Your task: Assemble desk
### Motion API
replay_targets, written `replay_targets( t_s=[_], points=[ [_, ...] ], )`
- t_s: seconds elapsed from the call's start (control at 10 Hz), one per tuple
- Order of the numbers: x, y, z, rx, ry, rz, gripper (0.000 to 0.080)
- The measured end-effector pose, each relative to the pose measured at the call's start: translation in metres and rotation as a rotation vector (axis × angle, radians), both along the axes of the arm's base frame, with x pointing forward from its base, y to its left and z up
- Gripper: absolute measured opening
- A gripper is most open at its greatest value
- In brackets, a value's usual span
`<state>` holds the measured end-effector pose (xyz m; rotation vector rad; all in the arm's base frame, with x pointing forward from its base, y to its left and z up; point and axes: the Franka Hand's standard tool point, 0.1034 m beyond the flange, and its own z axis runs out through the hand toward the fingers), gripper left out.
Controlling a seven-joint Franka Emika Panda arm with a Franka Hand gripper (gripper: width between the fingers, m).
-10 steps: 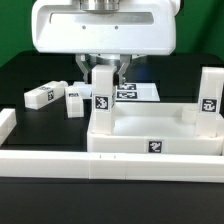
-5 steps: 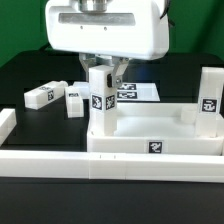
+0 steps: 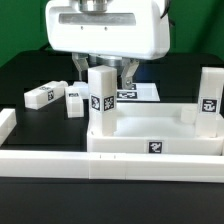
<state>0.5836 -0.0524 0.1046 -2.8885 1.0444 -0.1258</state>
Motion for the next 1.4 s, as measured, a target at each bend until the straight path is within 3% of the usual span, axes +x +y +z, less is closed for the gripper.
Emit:
replay_targets(
  t_s=[0.2,1.0,1.4],
  points=[
    [0.0000,-0.0003,0.0000,-0.019,-0.007,0.188,0.0647],
    [0.0048,0.0021,-0.0018,-0.118,-0.023,1.008,0.0649],
    [0.0037,0.0016,-0.0026,-0.143,-0.024,1.220,0.0649]
  ],
)
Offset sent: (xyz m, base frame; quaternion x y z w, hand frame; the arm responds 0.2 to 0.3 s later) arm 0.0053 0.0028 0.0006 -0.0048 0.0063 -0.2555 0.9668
